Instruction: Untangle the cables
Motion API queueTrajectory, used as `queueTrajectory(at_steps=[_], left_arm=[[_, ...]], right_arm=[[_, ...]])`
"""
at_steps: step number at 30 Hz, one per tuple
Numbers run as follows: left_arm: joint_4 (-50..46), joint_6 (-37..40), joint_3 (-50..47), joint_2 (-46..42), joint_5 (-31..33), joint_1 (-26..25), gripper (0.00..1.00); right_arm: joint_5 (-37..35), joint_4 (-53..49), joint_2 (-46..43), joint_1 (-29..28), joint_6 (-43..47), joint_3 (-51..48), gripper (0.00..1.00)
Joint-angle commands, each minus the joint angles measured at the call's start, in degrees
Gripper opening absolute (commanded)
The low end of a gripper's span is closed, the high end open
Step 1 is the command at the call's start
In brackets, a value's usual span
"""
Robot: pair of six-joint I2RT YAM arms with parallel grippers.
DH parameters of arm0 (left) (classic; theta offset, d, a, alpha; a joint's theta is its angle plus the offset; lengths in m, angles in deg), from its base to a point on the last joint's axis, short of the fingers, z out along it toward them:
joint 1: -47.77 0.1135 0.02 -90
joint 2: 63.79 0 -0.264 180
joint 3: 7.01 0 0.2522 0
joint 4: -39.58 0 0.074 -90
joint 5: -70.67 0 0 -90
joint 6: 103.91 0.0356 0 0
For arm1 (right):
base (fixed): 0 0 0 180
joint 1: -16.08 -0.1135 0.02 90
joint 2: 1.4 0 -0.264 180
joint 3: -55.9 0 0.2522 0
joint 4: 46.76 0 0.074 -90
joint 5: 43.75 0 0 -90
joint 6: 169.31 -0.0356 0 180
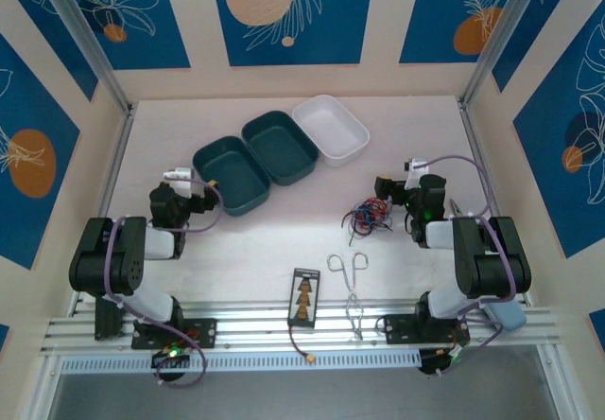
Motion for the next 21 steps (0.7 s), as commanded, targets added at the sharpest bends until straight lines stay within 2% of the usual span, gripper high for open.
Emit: queueTrajectory(at_steps=[1,6,21], left_arm=[[-0.78,0.21,0.44,-0.87,0.12,-0.48,1.00],[-2.16,1.65,1.23,-0.87,-3.31,-0.49,1.00],[-1.42,1.26,0.74,-0.94,-2.81,-0.53,1.00]], right_arm=[[-0.74,1.15,0.14,-0.21,0.27,0.52,0.99],[-0.68,1.07,0.14,-0.23,0.28,0.60,0.99],[-0.68,1.25,0.07,-0.19,0.26,0.44,0.99]])
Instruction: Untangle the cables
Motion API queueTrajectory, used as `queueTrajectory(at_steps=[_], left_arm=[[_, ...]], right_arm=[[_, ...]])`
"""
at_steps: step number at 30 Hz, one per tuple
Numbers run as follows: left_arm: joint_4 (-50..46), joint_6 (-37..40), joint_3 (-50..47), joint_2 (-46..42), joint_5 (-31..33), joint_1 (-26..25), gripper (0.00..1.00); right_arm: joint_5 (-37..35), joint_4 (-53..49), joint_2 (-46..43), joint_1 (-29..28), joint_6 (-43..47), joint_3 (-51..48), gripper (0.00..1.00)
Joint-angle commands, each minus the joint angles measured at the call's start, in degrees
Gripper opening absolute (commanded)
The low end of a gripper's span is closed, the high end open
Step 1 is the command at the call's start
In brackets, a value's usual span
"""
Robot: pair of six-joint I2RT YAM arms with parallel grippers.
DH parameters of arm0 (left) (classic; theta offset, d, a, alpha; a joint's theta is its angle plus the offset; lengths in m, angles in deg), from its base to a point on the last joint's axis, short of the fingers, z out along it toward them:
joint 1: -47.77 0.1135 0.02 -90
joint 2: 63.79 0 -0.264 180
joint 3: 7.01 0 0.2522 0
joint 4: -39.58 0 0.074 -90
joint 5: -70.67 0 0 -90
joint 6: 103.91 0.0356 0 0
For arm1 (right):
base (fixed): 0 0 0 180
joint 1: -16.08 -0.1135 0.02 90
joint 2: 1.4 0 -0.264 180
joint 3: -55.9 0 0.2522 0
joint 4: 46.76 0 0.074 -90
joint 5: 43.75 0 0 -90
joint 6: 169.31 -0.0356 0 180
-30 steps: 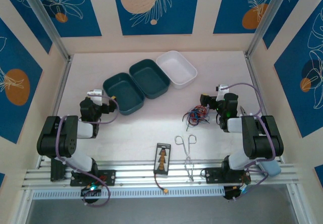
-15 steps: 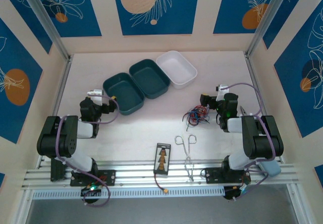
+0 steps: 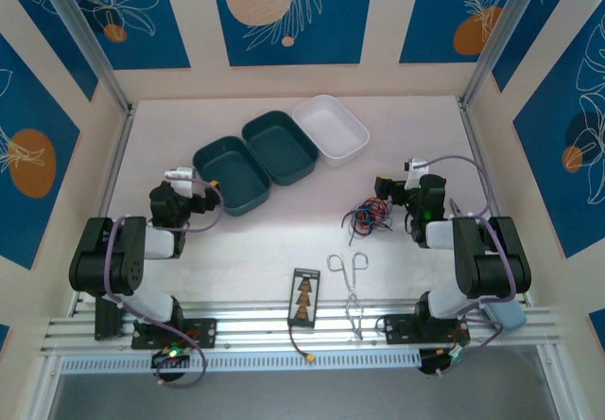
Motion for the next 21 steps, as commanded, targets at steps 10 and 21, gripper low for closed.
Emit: queueTrajectory(at_steps=[10,21], left_arm=[[-2.70,-0.88,-2.76,-9.64,3.53,-0.45,1.00],[-30.84,-8.29,-0.24,-36.12,6.87,-0.51,1.00]], right_arm=[[-5.84,-8.87,-5.58,-0.01,-2.00,3.38,0.99],[-18.03,-43.28,-20.64,0.03,-16.32,11.08,0.99]])
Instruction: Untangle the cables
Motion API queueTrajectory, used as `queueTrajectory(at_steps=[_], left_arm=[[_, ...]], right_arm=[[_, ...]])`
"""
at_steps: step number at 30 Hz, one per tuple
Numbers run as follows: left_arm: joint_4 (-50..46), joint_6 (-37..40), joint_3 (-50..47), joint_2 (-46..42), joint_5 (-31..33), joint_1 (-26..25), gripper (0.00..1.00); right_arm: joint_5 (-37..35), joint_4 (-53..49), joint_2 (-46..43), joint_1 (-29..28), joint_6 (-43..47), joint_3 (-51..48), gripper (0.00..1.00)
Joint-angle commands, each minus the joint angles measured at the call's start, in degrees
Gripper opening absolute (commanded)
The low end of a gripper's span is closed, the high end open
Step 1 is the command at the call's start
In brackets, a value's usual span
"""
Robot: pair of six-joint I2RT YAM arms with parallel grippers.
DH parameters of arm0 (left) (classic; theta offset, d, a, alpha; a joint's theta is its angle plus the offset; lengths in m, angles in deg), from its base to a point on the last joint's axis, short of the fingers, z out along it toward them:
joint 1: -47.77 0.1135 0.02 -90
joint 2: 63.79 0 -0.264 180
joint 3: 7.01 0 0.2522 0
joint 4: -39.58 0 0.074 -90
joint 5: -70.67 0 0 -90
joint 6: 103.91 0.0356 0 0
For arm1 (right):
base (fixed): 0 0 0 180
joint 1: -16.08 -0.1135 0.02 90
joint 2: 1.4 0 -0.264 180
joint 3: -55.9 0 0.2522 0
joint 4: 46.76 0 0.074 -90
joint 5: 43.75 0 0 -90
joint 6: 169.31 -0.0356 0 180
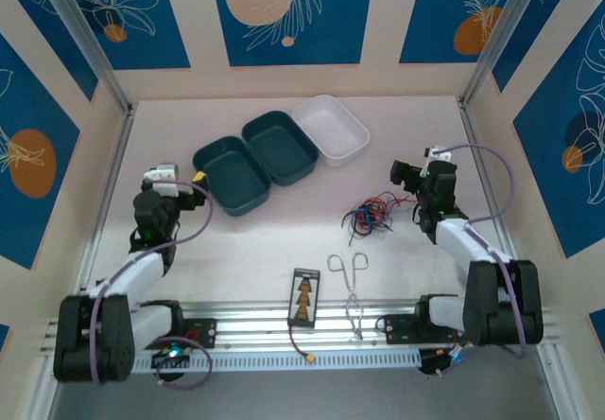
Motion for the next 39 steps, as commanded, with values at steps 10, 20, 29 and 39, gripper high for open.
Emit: queueTrajectory(at_steps=[10,20,29,39], left_arm=[[-24.29,-21.31,1.68,-22.73,-4.15,-1.37,1.00],[-21.28,-25.56,1.94,-22.08,-3.31,-14.38,1.00],[-20.13,-25.52,2.41,-16.92,7.30,-26.17,1.00],[-26.22,-23.89,4.42,-17.11,6.97,-26.18,1.00]], right_arm=[[0.87,-44.96,-17.66,-3.89,-20.13,6.35,0.90],[11.63,-49.51,-18.26,-11.13,-27.93,3.45,0.84],[15.27,-43.19,-2.92,-13.31,-28.12,8.31,0.83],[15.98,-39.28,8.77,-17.45,-28.90,13.56,0.66]])
